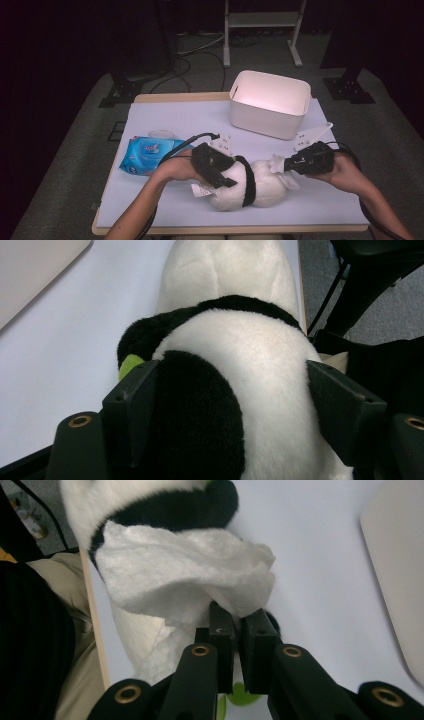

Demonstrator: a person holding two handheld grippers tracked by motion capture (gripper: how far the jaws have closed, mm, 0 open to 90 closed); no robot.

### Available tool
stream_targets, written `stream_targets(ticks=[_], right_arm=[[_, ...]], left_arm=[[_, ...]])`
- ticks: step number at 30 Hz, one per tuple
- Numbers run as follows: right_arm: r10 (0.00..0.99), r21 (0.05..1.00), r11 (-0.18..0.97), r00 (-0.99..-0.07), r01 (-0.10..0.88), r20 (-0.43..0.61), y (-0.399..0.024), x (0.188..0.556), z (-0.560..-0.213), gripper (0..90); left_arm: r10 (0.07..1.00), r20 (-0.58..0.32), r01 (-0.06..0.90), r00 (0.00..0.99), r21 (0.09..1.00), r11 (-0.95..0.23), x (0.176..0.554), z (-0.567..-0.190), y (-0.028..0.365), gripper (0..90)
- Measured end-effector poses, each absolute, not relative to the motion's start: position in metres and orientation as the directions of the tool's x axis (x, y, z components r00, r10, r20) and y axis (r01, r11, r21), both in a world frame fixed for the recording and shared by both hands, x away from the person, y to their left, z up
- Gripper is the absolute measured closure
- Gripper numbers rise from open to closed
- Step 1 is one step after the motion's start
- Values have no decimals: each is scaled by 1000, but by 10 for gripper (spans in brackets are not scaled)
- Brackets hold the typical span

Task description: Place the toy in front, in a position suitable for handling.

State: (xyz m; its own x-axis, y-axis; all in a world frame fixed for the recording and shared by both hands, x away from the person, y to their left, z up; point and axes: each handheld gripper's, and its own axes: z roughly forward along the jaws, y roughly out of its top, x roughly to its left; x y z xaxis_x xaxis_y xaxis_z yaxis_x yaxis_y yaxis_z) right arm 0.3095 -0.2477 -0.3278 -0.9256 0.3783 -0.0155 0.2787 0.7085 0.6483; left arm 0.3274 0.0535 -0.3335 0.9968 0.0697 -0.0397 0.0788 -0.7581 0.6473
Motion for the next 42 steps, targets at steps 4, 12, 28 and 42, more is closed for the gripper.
stream_targets(ticks=[4, 12, 28, 42], right_arm=[[419, 643, 689, -908, 334, 22, -264, 312, -340, 845], [411, 669, 661, -910, 341, 58, -267, 313, -342, 845], [283, 636, 741, -959, 215, -5, -197, 322, -324, 844], [320, 638, 723, -947, 265, 30, -215, 325, -334, 848]], left_arm=[[69, -41, 80, 997, 649, -757, 328, -334, 54, 251], [67, -38, 76, 997, 641, -764, 329, -333, 51, 247], [62, -14, 57, 998, 642, -764, 327, -330, 42, 241], [97, -27, 90, 995, 674, -733, 331, -329, 40, 198]])
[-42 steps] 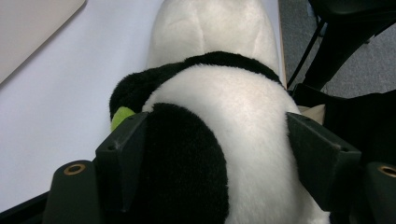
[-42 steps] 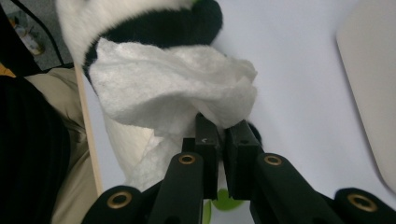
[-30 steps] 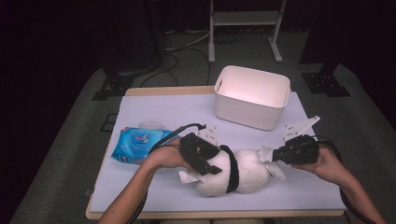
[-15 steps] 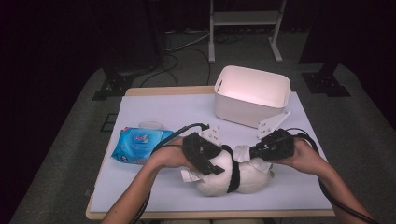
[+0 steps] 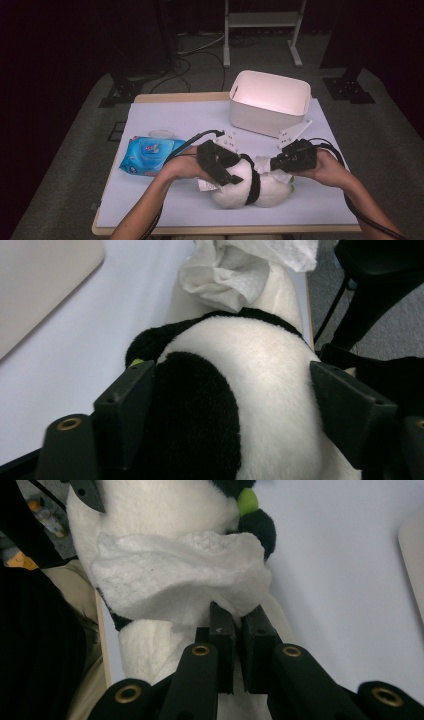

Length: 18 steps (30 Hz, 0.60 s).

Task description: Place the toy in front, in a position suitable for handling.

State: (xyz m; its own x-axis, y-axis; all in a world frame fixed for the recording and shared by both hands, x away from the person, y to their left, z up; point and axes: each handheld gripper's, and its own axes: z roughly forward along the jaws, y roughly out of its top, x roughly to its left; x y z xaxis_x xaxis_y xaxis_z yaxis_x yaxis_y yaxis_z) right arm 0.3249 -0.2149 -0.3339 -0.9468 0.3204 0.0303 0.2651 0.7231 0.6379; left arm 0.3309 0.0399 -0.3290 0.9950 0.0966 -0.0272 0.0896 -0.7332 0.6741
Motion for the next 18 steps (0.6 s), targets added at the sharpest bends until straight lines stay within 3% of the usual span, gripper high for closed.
stream_targets(ticks=[18], right_arm=[[356, 678, 667, -931, 310, 76, -236, 318, -344, 855]], left_arm=[[108, -24, 94, 994, 702, -706, 330, -324, 41, 174]])
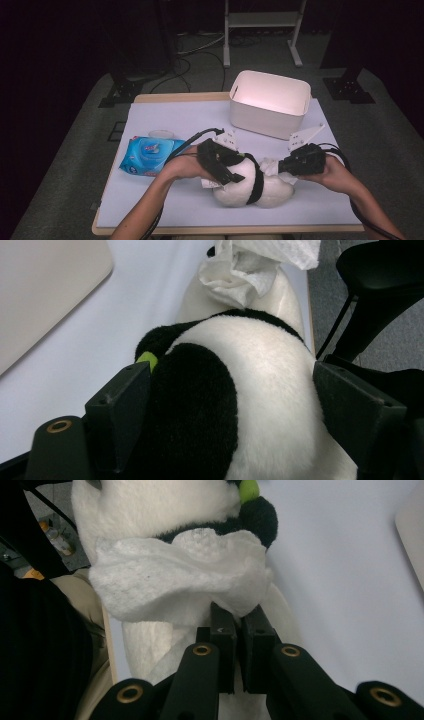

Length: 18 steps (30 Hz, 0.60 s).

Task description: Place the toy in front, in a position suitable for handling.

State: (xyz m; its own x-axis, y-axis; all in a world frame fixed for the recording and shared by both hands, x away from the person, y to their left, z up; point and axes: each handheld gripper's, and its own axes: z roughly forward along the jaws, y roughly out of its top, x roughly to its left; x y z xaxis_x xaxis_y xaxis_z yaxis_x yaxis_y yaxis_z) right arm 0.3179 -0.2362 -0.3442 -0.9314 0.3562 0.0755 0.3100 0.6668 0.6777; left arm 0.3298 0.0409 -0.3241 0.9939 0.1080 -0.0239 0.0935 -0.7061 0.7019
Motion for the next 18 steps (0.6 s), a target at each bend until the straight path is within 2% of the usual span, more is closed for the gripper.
stream_targets(ticks=[4, 10, 18], right_arm=[[360, 681, 664, -930, 309, 72, -239, 316, -344, 855], [387, 675, 660, -919, 330, 71, -247, 313, -345, 855], [375, 668, 674, -925, 315, 58, -246, 310, -342, 854]], left_arm=[[108, -18, 89, 994, 709, -699, 329, -321, 42, 160], [157, 6, 110, 988, 689, -716, 329, -317, 50, 132], [144, -20, 117, 989, 696, -708, 331, -328, 51, 196]])
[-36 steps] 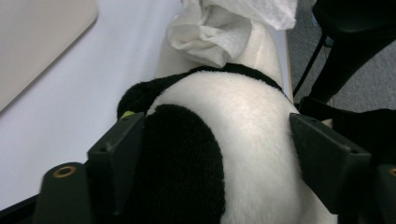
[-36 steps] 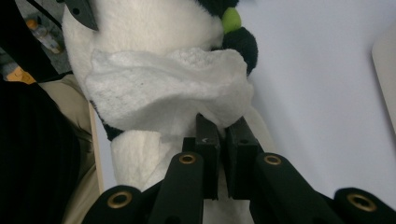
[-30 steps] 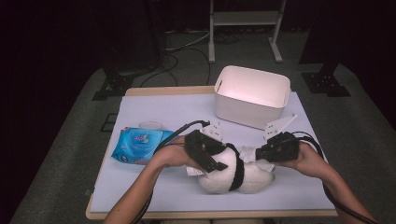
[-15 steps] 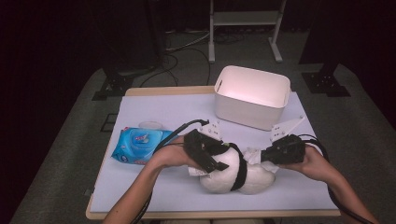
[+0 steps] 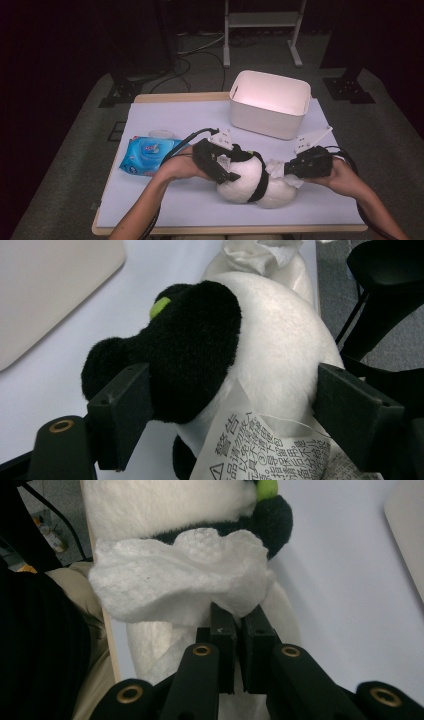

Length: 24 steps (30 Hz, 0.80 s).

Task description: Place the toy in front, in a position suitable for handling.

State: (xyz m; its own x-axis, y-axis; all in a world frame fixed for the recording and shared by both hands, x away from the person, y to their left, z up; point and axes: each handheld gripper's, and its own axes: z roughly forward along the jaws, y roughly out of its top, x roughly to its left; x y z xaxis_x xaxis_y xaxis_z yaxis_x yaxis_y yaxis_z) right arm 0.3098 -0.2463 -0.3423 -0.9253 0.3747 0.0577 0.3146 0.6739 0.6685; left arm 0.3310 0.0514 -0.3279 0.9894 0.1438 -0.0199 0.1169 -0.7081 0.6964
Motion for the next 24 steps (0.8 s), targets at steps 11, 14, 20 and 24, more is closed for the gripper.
stream_targets(ticks=[11, 14, 20, 24], right_arm=[[309, 651, 715, -950, 256, 34, -218, 316, -334, 852], [300, 640, 725, -953, 254, 39, -211, 319, -333, 852], [292, 650, 724, -956, 232, 16, -200, 323, -326, 852], [287, 643, 732, -958, 227, 11, -199, 325, -325, 851]], left_arm=[[133, -9, 100, 991, 708, -699, 326, -336, 53, 230], [137, -3, 99, 991, 707, -700, 324, -336, 54, 230], [131, -12, 99, 991, 722, -685, 325, -339, 58, 235], [140, -14, 107, 990, 723, -682, 325, -340, 61, 241]])
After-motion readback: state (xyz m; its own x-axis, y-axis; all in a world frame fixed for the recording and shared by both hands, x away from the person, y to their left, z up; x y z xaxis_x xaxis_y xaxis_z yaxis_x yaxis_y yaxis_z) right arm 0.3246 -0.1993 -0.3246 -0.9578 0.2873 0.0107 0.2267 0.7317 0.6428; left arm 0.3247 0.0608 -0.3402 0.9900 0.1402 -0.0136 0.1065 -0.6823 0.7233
